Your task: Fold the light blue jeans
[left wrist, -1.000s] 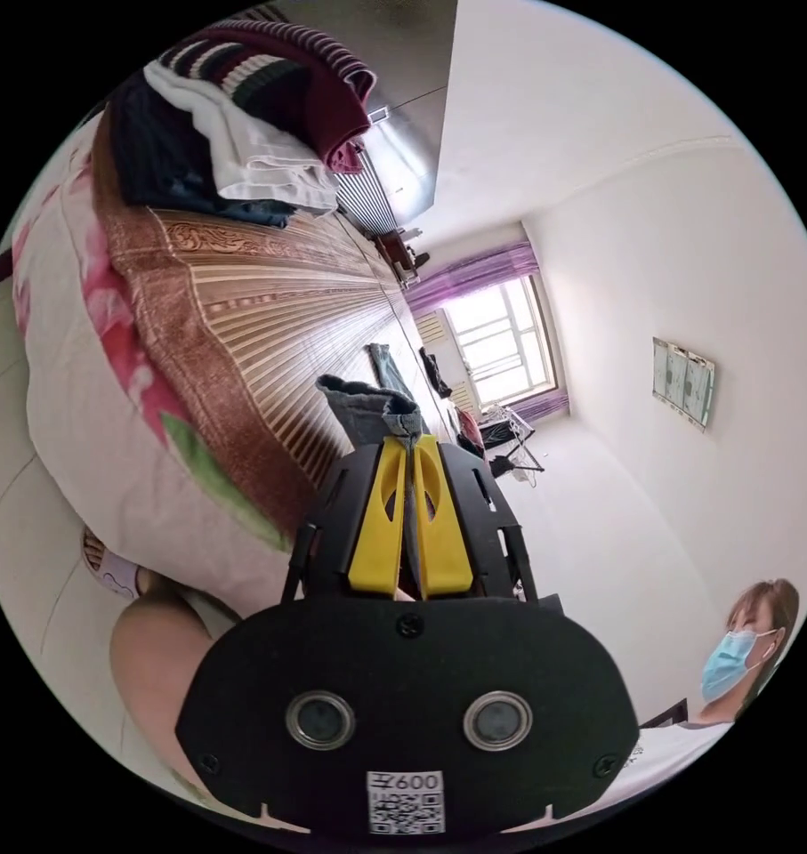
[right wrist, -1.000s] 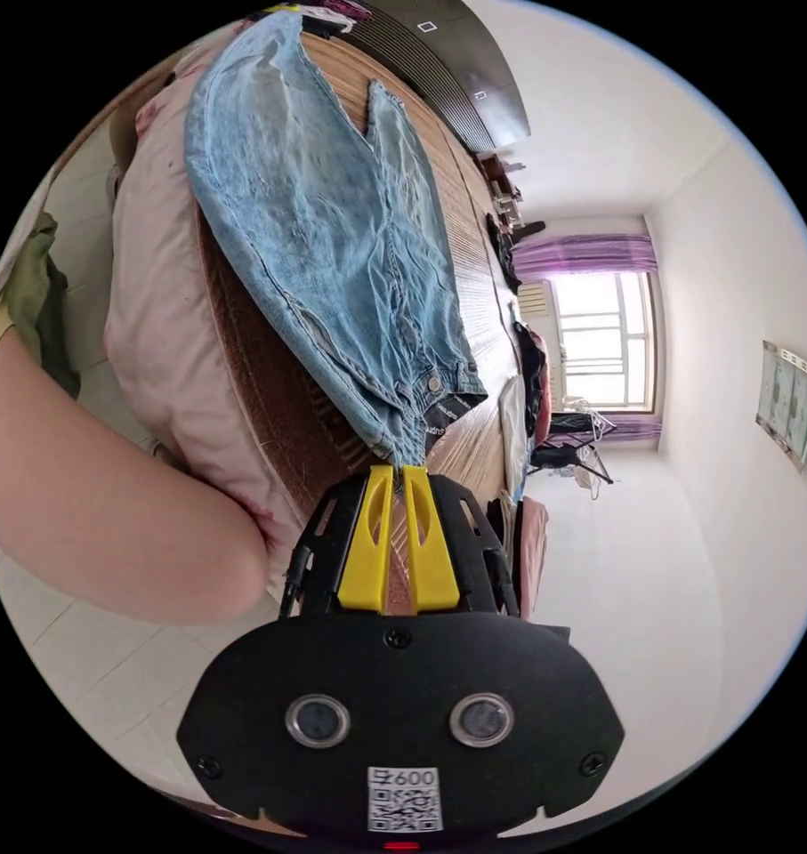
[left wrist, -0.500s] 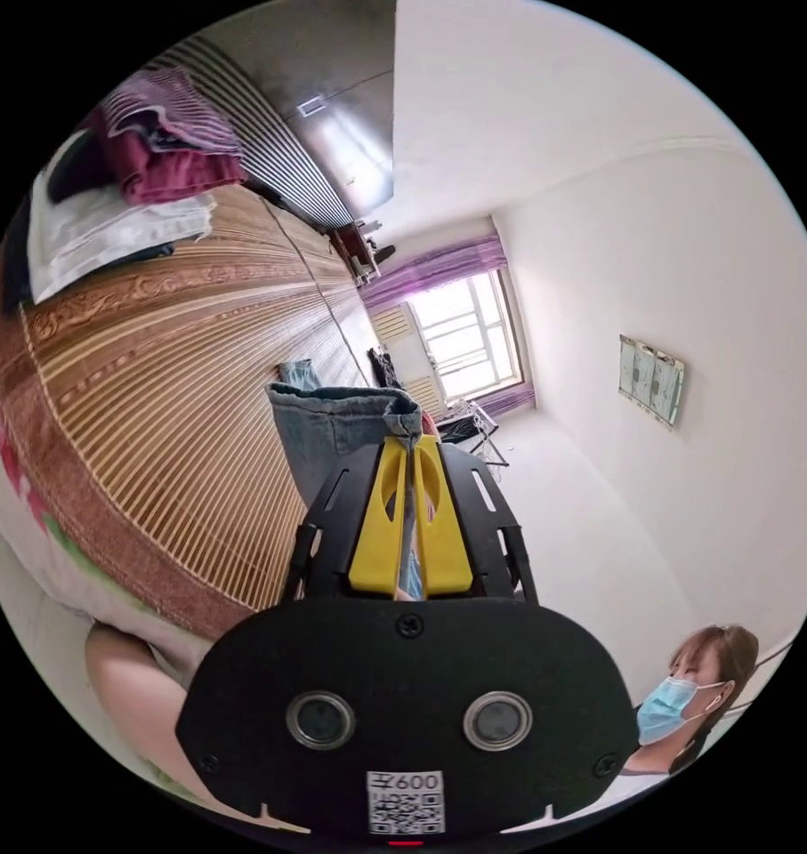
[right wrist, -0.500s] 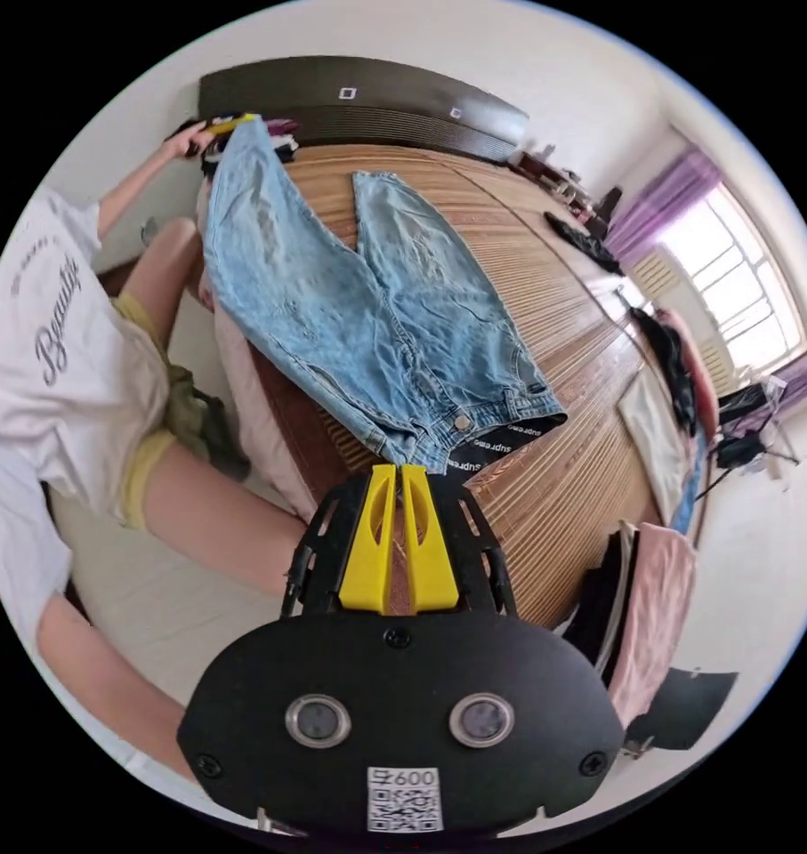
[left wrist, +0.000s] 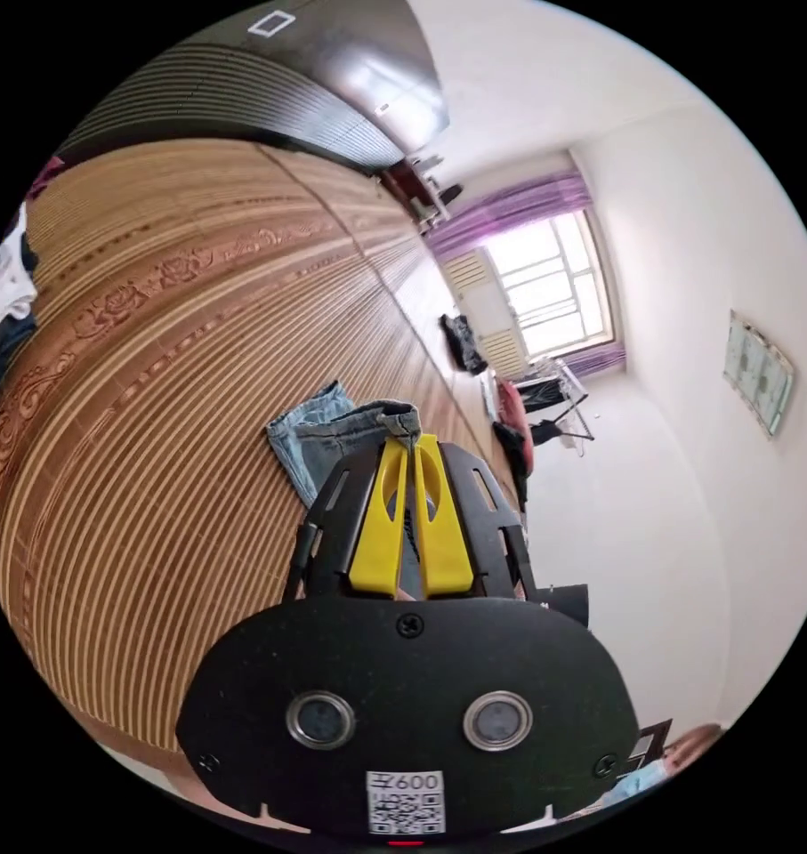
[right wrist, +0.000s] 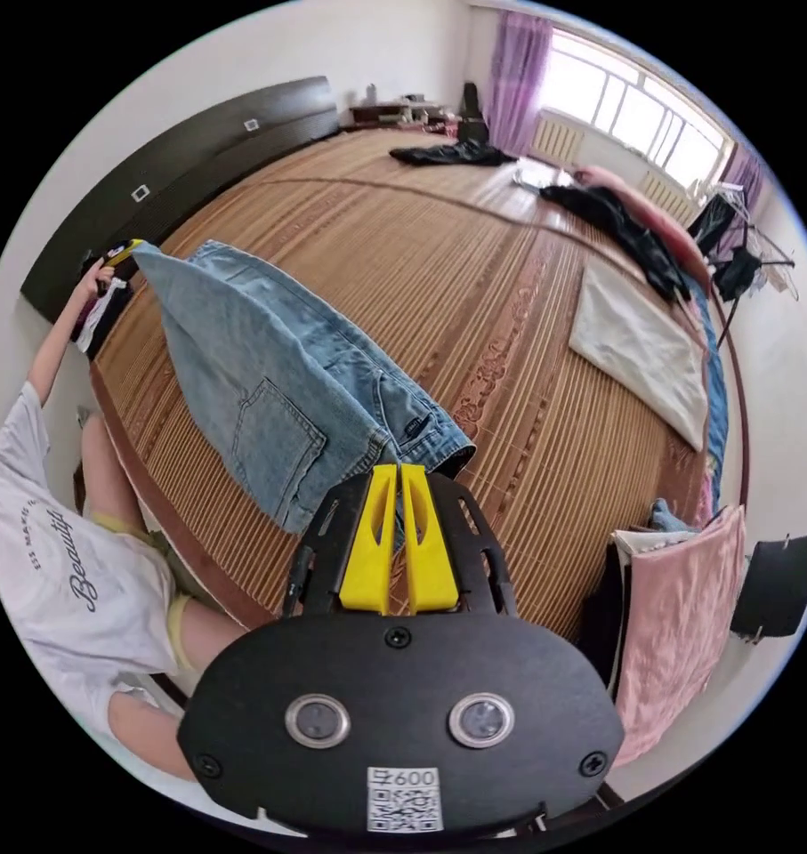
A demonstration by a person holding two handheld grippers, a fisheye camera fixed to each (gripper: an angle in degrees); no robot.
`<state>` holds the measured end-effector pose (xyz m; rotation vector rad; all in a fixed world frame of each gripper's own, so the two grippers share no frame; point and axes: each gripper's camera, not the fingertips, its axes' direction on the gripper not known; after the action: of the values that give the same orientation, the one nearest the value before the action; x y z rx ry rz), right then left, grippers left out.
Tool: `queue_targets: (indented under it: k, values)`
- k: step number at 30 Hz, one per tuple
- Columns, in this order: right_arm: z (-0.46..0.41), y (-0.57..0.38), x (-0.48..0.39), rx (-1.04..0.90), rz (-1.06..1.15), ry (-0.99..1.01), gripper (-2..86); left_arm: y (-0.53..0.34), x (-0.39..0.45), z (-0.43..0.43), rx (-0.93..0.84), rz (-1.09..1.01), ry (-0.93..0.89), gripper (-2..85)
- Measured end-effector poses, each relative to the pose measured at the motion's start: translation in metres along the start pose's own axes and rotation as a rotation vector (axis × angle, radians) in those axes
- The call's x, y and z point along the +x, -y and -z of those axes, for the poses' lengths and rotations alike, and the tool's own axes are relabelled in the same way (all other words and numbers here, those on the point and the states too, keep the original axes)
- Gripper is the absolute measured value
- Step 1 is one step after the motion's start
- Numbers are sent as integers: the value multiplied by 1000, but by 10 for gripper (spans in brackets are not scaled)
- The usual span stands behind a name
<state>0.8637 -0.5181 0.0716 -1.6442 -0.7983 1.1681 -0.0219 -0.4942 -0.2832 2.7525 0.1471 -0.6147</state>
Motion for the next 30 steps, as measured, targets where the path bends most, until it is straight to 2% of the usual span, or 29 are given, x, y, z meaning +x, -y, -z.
queue_targets:
  k: [2, 6, 10, 14, 18, 21, 27, 30]
  values:
    - [-18, 22, -10, -32, -22, 19, -9, 23, -9, -63, -38, -2, 16, 18]
    - [-24, 32, -36, -55, -3, 17, -9, 52, -16, -112, -38, 2, 89, 20]
    - [18, 16, -61, 72, 3, 56, -8, 76, -25, -133, -30, -4, 34, 20]
    - [49, 3, -68, 215, -45, 131, -8, 95, -24, -159, -40, -64, 151, 21]
    - [17, 11, -81, 157, -76, 145, -8, 108, -53, -202, -43, -20, 105, 23]
    - [-5, 19, -92, 194, -127, 146, -8, 111, -84, -247, -31, 31, 118, 24]
    - [-46, 30, -126, 201, -180, 112, -7, 96, -160, -311, 28, 168, 66, 44]
    - [-46, 13, -143, 247, -300, -34, -2, 79, -170, -304, 216, 123, 100, 109]
